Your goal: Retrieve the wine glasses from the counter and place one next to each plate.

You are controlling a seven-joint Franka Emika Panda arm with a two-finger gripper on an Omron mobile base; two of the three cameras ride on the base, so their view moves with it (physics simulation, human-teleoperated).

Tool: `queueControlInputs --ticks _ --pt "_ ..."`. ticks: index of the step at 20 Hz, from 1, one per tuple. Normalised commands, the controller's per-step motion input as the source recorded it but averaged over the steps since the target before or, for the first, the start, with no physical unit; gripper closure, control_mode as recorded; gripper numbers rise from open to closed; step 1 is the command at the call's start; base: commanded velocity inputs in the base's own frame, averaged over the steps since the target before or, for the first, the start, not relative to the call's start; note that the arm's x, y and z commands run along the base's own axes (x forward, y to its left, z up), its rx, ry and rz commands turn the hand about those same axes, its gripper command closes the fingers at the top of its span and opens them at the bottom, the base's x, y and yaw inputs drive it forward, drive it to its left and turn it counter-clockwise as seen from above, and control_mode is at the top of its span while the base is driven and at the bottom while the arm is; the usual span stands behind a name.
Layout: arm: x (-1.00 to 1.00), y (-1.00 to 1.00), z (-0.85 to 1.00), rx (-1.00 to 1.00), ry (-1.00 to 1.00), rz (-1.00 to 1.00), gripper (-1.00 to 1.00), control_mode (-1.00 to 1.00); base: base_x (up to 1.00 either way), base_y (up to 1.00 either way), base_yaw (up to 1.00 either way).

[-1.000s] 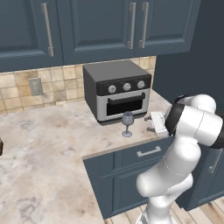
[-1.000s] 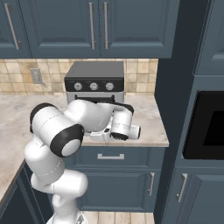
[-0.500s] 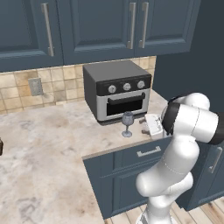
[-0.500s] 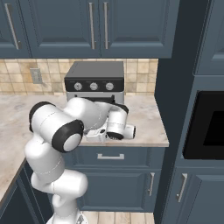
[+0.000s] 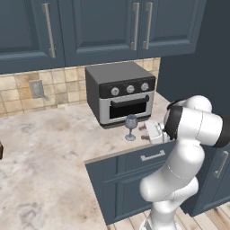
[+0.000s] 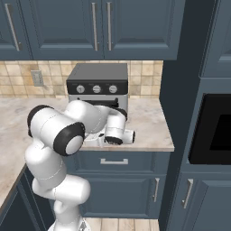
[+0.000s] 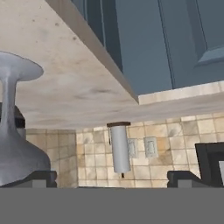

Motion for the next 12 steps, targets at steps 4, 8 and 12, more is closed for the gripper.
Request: queueControlInputs --ticks 4,8,12 --pt "0.06 0.0 -0.16 0.0 0.24 -0.04 -1.0 -1.0 0.0 0.0 0.0" --pt "0.1 0.0 -0.01 0.0 0.07 0.0 -1.0 -1.0 0.0 0.0 0.0" --pt "0.04 0.0 0.0 0.0 0.0 0.0 -1.0 -1.0 0.0 0.0 0.0"
